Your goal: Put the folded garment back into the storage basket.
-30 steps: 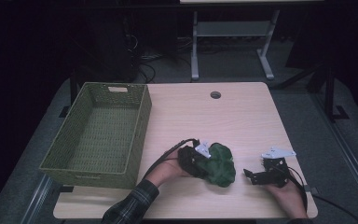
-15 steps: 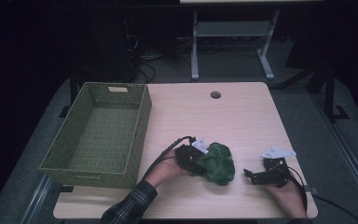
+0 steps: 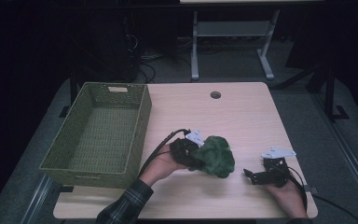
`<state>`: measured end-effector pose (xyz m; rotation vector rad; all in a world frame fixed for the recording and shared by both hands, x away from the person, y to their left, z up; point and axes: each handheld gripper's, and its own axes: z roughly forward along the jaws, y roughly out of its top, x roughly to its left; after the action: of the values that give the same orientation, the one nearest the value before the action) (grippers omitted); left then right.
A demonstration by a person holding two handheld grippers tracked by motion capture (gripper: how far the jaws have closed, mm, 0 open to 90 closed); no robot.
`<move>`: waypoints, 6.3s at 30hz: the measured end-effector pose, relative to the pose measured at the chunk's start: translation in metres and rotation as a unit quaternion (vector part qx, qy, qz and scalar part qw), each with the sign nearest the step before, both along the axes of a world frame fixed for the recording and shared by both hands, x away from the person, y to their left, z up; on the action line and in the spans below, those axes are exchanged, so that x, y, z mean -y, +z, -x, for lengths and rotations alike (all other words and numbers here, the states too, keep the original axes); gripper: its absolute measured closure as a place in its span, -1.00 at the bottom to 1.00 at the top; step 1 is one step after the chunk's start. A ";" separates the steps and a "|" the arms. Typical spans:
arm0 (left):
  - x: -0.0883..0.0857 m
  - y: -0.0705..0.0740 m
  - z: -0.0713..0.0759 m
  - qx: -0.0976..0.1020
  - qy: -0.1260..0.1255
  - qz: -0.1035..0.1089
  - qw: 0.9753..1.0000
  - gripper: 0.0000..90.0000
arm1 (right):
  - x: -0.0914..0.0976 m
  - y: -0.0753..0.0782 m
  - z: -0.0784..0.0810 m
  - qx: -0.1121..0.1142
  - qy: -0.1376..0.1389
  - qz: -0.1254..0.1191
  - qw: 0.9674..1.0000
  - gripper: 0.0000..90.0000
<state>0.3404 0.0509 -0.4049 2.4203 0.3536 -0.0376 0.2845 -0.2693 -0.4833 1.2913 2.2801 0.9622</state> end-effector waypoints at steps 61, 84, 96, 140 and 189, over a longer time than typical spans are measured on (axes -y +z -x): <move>-0.174 0.110 -0.016 0.053 0.181 0.003 0.982 0.62 | 0.000 0.000 0.000 0.001 0.001 0.001 1.000 -0.94; -0.237 0.094 -0.021 0.072 0.277 -0.016 0.958 0.61 | 0.000 0.000 0.000 0.001 0.002 0.001 1.000 -0.94; -0.266 0.068 -0.031 0.068 0.339 -0.033 0.938 0.61 | 0.000 0.000 0.000 0.001 0.002 0.001 1.000 -0.94; -0.282 -0.006 -0.052 -0.017 0.342 -0.117 0.932 0.03 | 0.000 0.000 0.000 0.001 0.001 0.001 1.000 -0.94; -0.174 0.076 -0.033 0.079 0.285 0.022 0.955 -0.71 | -0.001 0.000 -0.001 0.000 -0.006 0.000 1.000 -0.94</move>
<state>0.3735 0.2254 -0.3294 2.1733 0.9478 0.3975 0.2858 -0.2687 -0.4834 1.3038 2.2708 0.9587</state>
